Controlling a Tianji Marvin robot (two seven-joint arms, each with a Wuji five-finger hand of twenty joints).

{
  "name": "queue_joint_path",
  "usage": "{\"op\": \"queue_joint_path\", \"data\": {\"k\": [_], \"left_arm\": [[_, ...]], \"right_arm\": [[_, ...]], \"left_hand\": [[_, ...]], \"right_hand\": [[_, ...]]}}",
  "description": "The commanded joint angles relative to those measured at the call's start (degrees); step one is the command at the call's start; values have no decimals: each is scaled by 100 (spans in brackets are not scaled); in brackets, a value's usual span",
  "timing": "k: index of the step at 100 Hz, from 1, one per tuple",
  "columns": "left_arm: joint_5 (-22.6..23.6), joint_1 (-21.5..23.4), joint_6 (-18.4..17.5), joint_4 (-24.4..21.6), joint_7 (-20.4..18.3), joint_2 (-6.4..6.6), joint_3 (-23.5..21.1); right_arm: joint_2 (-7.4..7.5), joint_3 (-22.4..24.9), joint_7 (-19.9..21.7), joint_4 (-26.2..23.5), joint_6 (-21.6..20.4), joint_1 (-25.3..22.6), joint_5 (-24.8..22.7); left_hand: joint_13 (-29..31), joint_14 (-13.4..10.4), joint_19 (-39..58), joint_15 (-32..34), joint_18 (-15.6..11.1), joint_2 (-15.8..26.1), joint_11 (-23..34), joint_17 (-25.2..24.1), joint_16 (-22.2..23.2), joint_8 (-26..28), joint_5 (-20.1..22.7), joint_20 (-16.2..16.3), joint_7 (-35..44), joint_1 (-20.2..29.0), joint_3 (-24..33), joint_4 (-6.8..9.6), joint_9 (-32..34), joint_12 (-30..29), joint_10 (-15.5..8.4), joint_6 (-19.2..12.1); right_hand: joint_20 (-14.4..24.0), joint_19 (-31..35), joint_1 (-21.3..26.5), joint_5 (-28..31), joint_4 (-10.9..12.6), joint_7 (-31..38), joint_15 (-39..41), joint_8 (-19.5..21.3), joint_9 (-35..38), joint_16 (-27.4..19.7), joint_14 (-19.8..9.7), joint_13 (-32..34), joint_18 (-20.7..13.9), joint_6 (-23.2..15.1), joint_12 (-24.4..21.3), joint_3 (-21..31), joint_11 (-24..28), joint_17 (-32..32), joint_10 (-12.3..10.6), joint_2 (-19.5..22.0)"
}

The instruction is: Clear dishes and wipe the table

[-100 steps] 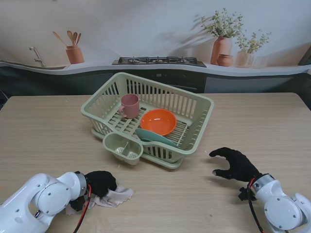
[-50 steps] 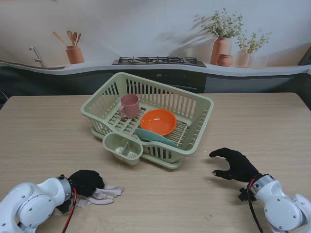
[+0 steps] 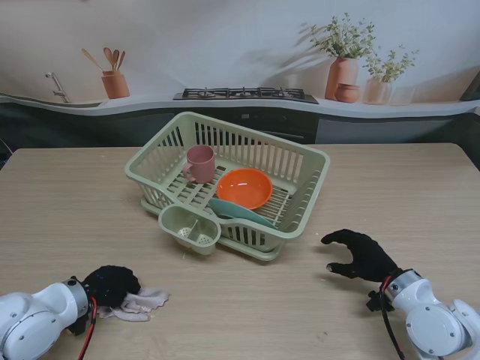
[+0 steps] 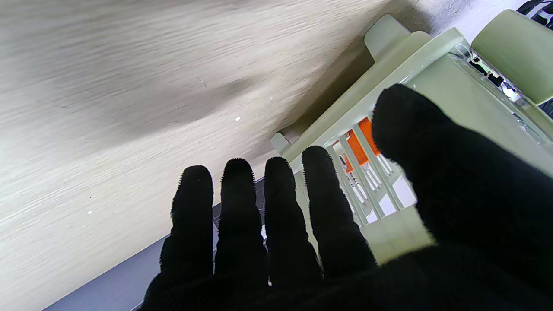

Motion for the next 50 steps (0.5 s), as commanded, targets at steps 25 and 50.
{"op": "queue_joint_path", "data": {"k": [25,50], "left_arm": [[-751,-604,513,47,-1099,76,1111],[-1748,-1586,1227,226,-1694,206,2349]], "right_arm": [[-8,37,25,15,-67,-37,-18],[-13,92,-3,25,-152,-51,-7]], "left_hand": [[38,136,15,10,211,79,-849,-7,-49,-664,-56,-22,-1213,108,-155,-112,-184,-428,-461,-34],[54,129,20,16,210,83,-845,28,-56,-672,-52,-41,-1214,105,-154,-113,-179,-429,-455,-27]], "right_hand": [[45,0,-159,-122,-68,18,45,-37,34,-52,-83,-139,-203,8,-5,24,70,-85,-77,18],[45,-2,-144,-119,-66,20,47,-38,39,-52,-83,-138,-211,10,-4,31,73,-86,-71,9]]}}
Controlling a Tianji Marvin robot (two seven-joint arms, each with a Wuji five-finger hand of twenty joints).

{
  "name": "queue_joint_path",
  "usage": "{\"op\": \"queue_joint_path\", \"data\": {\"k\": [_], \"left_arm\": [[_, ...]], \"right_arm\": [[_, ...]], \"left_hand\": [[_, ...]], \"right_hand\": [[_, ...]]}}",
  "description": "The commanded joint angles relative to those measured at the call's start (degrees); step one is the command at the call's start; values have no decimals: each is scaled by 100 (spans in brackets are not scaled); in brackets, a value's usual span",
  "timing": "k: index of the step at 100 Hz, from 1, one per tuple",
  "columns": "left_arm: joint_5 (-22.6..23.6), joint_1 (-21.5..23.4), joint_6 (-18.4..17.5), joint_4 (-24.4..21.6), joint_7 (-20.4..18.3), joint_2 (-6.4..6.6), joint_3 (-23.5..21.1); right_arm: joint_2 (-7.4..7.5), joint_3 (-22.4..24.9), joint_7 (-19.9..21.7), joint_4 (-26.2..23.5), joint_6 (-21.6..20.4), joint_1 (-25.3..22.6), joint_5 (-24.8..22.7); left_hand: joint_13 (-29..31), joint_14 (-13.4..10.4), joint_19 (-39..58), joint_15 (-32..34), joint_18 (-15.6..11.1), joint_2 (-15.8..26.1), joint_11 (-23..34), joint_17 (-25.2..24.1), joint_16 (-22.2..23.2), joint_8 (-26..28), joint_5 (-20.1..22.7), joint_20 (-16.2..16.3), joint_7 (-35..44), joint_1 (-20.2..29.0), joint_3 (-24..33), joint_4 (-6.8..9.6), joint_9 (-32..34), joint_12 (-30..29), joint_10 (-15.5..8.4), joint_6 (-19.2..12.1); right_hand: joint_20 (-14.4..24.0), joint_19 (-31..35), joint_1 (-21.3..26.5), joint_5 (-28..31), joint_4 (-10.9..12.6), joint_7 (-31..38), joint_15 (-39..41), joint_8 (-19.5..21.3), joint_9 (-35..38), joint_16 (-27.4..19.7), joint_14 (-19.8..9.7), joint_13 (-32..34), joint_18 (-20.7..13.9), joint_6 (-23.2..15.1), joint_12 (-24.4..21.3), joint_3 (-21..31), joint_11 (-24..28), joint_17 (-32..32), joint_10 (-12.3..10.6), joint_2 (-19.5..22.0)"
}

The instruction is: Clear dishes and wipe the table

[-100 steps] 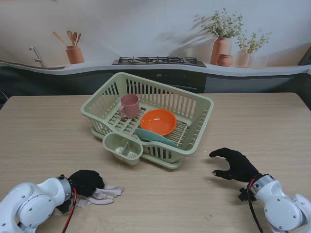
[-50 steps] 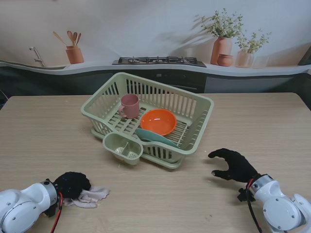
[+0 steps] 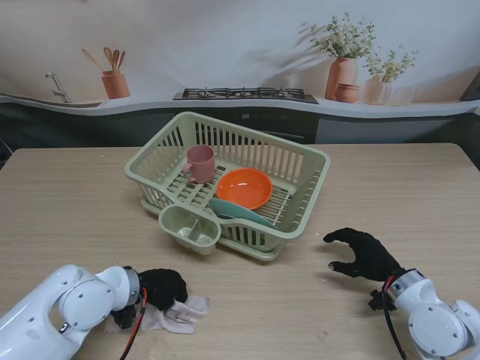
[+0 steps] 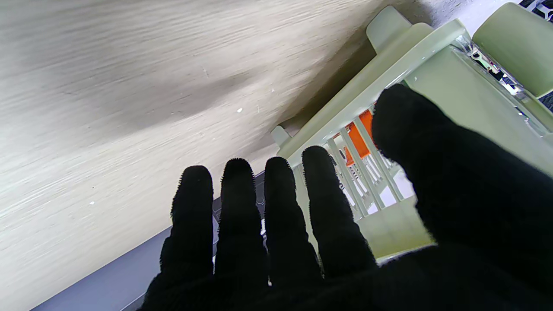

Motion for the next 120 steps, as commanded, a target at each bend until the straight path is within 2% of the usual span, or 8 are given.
{"op": "queue_joint_path", "data": {"k": [1,20,37,61,65,89,110,120], "left_arm": [[-55,-47,60,233,-78,-104,229],[-652,-676,442,497,-91,-84,1019],[-640,-726,398,613,17,-96,1096],[231,39,-248,477,401,-161,179],[339,229,-301,421,534,-190,-22],[1240,1049,-1067,244,1151,-287,-1077],[1687,1311,-1433,360,1888,-375,-1497],[1670,1284,-1528,416,1999,-385,-1499]], "right_arm": [[-5,16,57,-2,-51,-42,-11],[-6,42,53,-6,-70,-60,-12],[-5,46,61,-14,-55,-66,-14],[-2,27,71,-22,-9,-69,-41],[0,22,78,-24,-2,-67,-43],[4,-23,96,-34,56,-48,-56],[8,-36,112,-35,70,-33,-68],[8,-35,106,-36,69,-32,-76]], "left_hand": [[2,101,16,-229,198,94,-1198,-32,2,-347,-98,-57,-595,137,-54,-116,-307,-407,-432,87],[13,101,13,-225,198,84,-1190,-13,-2,-355,-94,-70,-592,133,-44,-118,-299,-407,-435,90],[8,94,14,-227,198,86,-1192,-13,-8,-361,-91,-76,-590,133,-45,-120,-305,-408,-443,84],[-31,45,-33,-283,172,89,-1218,-66,-46,-368,-85,-110,-589,134,-56,-117,-309,-426,-463,54],[-55,202,-117,-337,195,74,-1223,-120,-72,-385,-63,-126,-552,109,-15,-106,-299,-441,-344,181],[-69,39,-108,-338,177,91,-1236,-151,-113,-427,-81,-111,-566,126,-56,-119,-313,-431,-484,38],[-77,17,-116,-347,164,103,-1244,-167,-128,-418,-93,-125,-578,129,-80,-115,-319,-423,-495,34],[-74,6,-117,-346,157,105,-1245,-169,-131,-414,-89,-129,-580,128,-91,-114,-317,-420,-509,18]], "right_hand": [[45,-2,-148,-119,-67,20,47,-37,37,-52,-84,-137,-209,10,-5,30,71,-85,-73,4],[45,-2,-150,-121,-67,20,48,-38,34,-51,-83,-134,-206,8,-6,31,69,-82,-64,5],[46,-1,-147,-118,-67,21,46,-38,35,-52,-81,-138,-204,16,-6,32,69,-82,-72,3],[47,-1,-152,-121,-67,20,44,-38,36,-53,-80,-140,-200,8,-5,30,70,-85,-76,8],[47,-1,-153,-121,-68,21,45,-38,31,-53,-81,-138,-204,12,-6,30,69,-84,-71,9],[46,-4,-148,-121,-67,22,46,-38,35,-52,-84,-136,-204,14,-5,31,70,-84,-74,7],[48,-2,-153,-127,-67,21,44,-39,31,-53,-83,-142,-212,12,-5,33,70,-83,-67,12],[48,-2,-152,-123,-67,23,48,-39,32,-51,-81,-140,-208,10,-5,31,71,-84,-73,7]]}}
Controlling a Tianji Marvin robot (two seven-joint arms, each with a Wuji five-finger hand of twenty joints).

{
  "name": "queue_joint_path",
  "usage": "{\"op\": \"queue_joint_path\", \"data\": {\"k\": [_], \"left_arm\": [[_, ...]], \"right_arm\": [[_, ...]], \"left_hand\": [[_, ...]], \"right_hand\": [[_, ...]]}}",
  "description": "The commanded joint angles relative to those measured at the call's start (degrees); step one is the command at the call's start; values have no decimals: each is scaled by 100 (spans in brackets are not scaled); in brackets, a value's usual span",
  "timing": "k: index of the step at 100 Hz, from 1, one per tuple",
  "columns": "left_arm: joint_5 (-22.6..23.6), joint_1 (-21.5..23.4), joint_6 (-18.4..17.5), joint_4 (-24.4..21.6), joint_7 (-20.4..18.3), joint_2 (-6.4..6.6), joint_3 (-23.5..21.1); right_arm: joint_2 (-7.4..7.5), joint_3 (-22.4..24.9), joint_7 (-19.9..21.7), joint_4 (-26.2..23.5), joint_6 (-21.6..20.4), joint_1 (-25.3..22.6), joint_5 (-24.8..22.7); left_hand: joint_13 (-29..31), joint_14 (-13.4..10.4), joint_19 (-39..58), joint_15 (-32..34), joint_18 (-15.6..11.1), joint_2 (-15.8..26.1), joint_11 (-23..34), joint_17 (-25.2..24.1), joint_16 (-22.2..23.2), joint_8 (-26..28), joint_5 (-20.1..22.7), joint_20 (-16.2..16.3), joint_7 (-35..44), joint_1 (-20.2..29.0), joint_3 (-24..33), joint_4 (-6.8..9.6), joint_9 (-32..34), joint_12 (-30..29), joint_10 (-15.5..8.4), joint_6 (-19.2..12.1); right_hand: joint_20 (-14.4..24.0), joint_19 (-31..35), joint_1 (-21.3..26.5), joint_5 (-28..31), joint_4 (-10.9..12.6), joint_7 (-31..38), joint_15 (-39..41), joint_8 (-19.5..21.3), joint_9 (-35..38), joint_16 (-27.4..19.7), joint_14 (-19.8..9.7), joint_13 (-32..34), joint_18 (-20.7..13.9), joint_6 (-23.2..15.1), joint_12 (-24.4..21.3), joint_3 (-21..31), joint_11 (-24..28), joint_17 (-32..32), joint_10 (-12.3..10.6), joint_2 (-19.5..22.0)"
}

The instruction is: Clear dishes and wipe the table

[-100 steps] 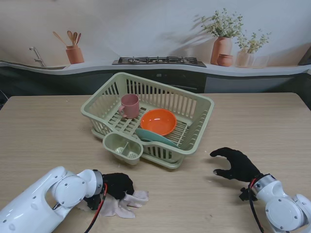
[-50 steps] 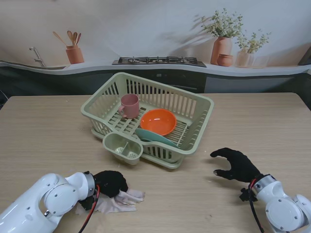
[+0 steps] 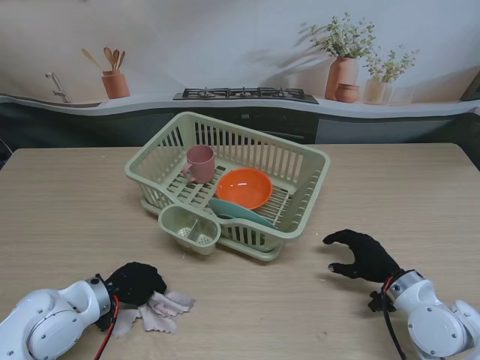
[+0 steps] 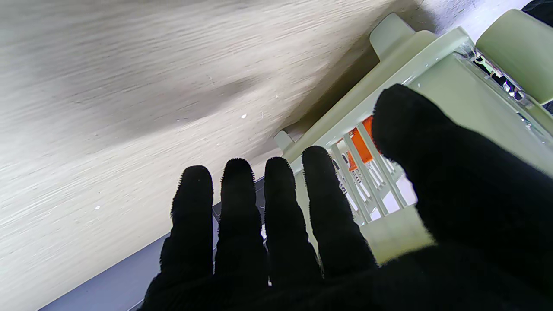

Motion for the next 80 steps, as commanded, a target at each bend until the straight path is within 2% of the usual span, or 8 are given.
{"op": "queue_joint_path", "data": {"k": [1,12,22,40,48,64,80], "left_arm": [[-64,36,-19,235,-256,21,54],[-239,-99,-38,259,-402,44,184],[-496,-312,58,262,-737,86,433],[-1174,-985,408,353,-1470,200,1180],[-1519,-1327,607,431,-1678,237,1573],[-2050,-1906,945,623,-1823,260,2242],[-2402,-2224,1259,748,-1827,246,2678]], "right_arm": [[3,-9,78,-26,-4,-15,-30],[2,-8,72,-25,-12,-18,-25],[-1,0,65,-28,-12,-30,-18],[-6,27,44,-31,-40,-53,-7],[-7,44,37,-27,-64,-57,-7],[-12,78,13,-6,-105,-59,-9],[-14,93,6,-8,-101,-75,-9]], "left_hand": [[-78,160,-39,37,193,50,-819,-20,-51,-479,-84,-93,-875,296,-4,-70,-206,-515,-130,753],[-75,143,-42,37,166,53,-821,-22,-57,-476,-87,-102,-880,305,-21,-66,-207,-509,-137,749],[-69,136,-40,36,161,57,-820,-20,-63,-472,-84,-108,-884,310,-29,-61,-197,-504,-142,731],[-60,141,-37,40,161,54,-820,-9,-68,-467,-83,-116,-893,311,-30,-58,-194,-499,-133,735],[-51,143,-35,46,153,47,-820,4,-70,-462,-79,-124,-893,313,-23,-56,-185,-499,-120,753],[-37,144,-40,50,158,44,-817,28,-75,-459,-81,-141,-891,309,-15,-58,-176,-500,-123,747],[-44,145,-35,36,153,27,-820,40,-87,-465,-76,-154,-889,308,3,-59,-176,-503,-116,768]], "right_hand": [[49,-2,-148,-121,-66,23,49,-38,33,-51,-82,-138,-207,10,-5,33,70,-84,-70,7],[49,-2,-155,-126,-67,21,49,-39,35,-51,-83,-140,-206,11,-5,33,70,-86,-69,13],[49,-1,-155,-122,-67,23,49,-38,34,-51,-88,-140,-209,15,-4,34,71,-86,-74,13],[49,-4,-152,-120,-67,22,46,-40,33,-52,-80,-142,-210,15,-5,35,71,-87,-71,9],[49,-4,-151,-122,-67,20,46,-40,33,-52,-85,-142,-207,13,-5,34,71,-87,-71,9],[49,-4,-152,-120,-66,21,46,-39,30,-52,-85,-142,-208,12,-5,33,69,-88,-71,16],[50,-4,-150,-119,-65,18,47,-41,33,-52,-88,-141,-210,17,-5,34,69,-88,-70,19]]}}
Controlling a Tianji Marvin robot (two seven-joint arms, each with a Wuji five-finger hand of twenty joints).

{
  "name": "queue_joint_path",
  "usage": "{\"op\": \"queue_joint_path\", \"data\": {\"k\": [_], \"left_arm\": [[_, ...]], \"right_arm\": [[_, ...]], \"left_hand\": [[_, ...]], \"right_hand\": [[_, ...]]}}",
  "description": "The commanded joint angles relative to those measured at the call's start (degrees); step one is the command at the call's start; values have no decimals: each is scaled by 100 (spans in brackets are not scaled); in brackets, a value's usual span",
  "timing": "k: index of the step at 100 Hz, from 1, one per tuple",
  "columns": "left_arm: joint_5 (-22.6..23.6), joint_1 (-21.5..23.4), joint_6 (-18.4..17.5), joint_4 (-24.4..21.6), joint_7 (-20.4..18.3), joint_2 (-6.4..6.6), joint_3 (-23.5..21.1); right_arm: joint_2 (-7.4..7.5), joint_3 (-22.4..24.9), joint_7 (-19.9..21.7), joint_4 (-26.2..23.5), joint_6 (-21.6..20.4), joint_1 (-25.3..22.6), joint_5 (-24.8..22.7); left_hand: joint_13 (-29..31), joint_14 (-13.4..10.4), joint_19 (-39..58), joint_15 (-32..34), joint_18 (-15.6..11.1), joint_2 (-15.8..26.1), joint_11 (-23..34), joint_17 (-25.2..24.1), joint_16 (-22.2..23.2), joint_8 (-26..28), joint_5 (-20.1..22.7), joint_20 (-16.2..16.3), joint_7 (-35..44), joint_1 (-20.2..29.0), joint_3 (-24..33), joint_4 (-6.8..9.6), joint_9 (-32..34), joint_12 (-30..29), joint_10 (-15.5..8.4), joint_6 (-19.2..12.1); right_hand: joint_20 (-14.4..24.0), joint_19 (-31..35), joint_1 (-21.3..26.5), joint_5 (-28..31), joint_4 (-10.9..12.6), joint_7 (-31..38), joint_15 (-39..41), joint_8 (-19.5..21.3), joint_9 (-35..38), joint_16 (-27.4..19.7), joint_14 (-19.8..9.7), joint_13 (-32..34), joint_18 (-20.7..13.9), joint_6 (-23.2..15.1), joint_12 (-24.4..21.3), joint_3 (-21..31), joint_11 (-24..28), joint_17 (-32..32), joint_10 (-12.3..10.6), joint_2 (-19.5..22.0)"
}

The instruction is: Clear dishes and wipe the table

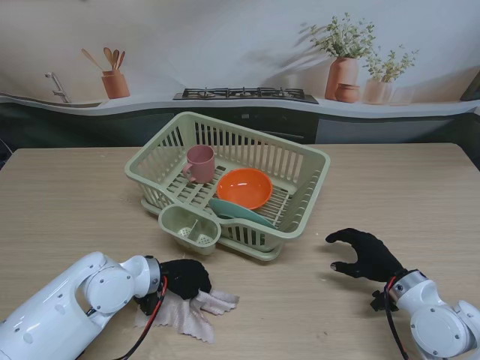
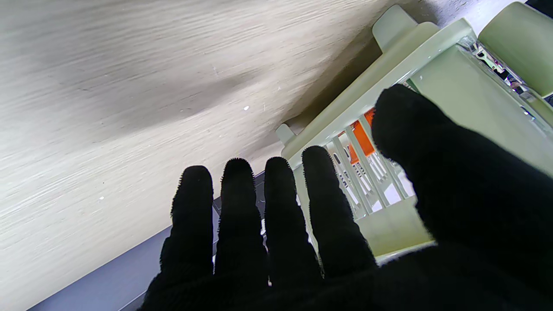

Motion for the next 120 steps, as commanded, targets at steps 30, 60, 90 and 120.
{"op": "queue_joint_path", "data": {"k": [30,60,90,120], "left_arm": [[674,544,-265,35,75,-94,-508],[1971,1580,-894,-225,780,-199,-1794],[1956,1490,-830,-224,822,-207,-1627],[858,393,-231,41,427,-157,-251]], "right_arm": [[0,-2,96,-14,-27,-31,-13],[4,-54,107,-17,16,-15,-27],[3,-75,94,-14,33,-2,-45],[-3,-29,55,9,-23,-12,-47]], "left_hand": [[-79,45,-231,-598,138,-22,-1224,-95,-114,-214,-8,-199,-228,182,67,-71,-295,-657,-329,244],[-39,54,-241,-634,148,-27,-1264,-74,-159,-291,-21,-233,-190,157,99,-70,-247,-700,-310,294],[133,0,-289,-683,164,-82,-1276,121,-246,-430,-8,-360,-67,81,133,-67,-112,-763,-319,263],[189,-21,-265,-664,178,-71,-1244,203,-270,-540,-41,-428,-27,47,142,-80,-98,-763,-313,290]], "right_hand": [[51,-4,-155,-115,-66,21,45,-39,35,-53,-85,-142,-202,12,-5,30,70,-89,-69,20],[52,-6,-153,-139,-64,16,49,-40,14,-50,-92,-148,-213,18,-3,35,72,-89,-75,31],[55,-9,-160,-141,-64,23,52,-39,9,-49,-95,-154,-215,12,-2,34,76,-96,-80,32],[59,-8,-153,-135,-63,28,54,-39,13,-49,-95,-148,-213,15,-2,39,79,-93,-75,30]]}}
